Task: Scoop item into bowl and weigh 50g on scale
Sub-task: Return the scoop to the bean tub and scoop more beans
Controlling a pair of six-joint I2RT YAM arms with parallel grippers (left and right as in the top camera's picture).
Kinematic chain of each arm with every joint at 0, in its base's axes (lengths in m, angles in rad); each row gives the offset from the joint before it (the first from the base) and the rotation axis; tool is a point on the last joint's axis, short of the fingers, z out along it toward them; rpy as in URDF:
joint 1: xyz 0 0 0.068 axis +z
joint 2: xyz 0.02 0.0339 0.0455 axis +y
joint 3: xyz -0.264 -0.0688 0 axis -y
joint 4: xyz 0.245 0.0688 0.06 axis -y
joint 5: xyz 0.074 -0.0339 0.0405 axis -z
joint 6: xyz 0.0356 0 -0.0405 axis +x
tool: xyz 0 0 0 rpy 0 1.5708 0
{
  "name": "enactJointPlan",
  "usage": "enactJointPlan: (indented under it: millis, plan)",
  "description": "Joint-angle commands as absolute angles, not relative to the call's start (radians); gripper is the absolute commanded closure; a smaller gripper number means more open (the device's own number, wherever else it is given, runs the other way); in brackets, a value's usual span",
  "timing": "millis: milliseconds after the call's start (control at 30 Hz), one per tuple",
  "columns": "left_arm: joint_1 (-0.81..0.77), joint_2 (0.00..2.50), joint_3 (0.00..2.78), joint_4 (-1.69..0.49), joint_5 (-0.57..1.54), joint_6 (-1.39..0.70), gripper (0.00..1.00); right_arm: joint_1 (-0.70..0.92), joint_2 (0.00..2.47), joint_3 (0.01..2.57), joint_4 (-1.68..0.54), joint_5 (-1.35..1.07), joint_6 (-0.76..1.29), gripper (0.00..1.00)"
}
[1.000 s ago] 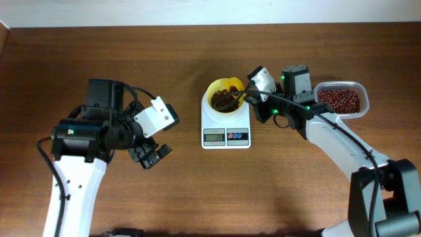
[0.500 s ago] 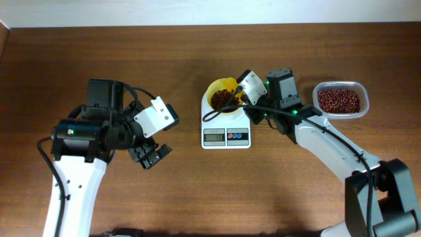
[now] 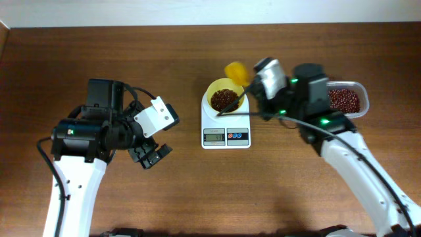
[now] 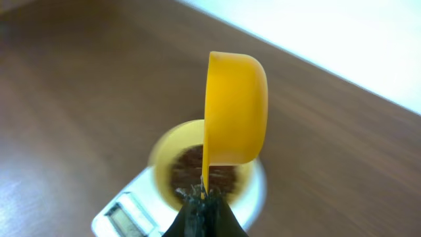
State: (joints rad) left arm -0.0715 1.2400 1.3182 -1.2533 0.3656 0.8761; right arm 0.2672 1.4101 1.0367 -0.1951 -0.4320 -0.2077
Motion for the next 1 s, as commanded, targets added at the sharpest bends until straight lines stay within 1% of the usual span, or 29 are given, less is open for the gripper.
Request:
enactJointPlan:
  millis: [0,33,67,133,167,233,333,533,667,767,867,967]
  plan:
    - [-0.067,1.244,1.309,-1.254,0.366,0.895,0.01,0.104,1.341,1.05,-0.231,-0.325,-0.198,0.96]
    - [-0.067,1.244,1.309,-1.254,0.366,0.895,0.01,0.043,1.33,1.05,-0.256,-0.259,-0.229,0.96]
    - [-0.067,1.244,1.309,-1.254,0.366,0.895,0.01,-0.031,1.324,1.05,-0.31,-0.144,-0.291,0.96]
    - [-0.067,1.244,1.309,-1.254,0.366,0.895,0.01,-0.101,1.327,1.05,-0.389,0.033,-0.364,0.96]
    - [-0.067,1.244,1.309,-1.254,0.366,0.895,0.01,-0.127,1.329,1.05,-0.426,0.111,-0.37,0.96]
    - [-0.067,1.244,1.309,-1.254,0.366,0.895,0.01,-0.174,1.34,1.049,-0.482,0.159,-0.37,0.96]
    - [-0.067,1.244,1.309,-1.254,0.366,0.895,0.01,-0.226,1.405,1.045,-0.535,0.159,-0.37,0.96]
    - [-0.067,1.244,1.31,-1.254,0.366,0.895,0.01,-0.229,1.599,1.045,-0.511,0.159,-0.37,0.96]
    - [-0.067,1.244,1.31,-1.254,0.366,0.895,0.01,-0.229,1.609,1.046,-0.471,0.249,-0.37,0.96]
    - [-0.067,1.244,1.31,-1.254,0.366,0.895,0.01,-0.229,1.609,1.046,-0.537,0.189,-0.369,0.96]
    - [-0.067,1.244,1.31,-1.254,0.366,0.895,0.01,-0.229,1.609,1.046,-0.589,0.036,-0.366,0.96]
    - [-0.067,1.244,1.309,-1.254,0.366,0.895,0.01,-0.23,1.609,1.046,-0.59,-0.111,-0.358,0.96]
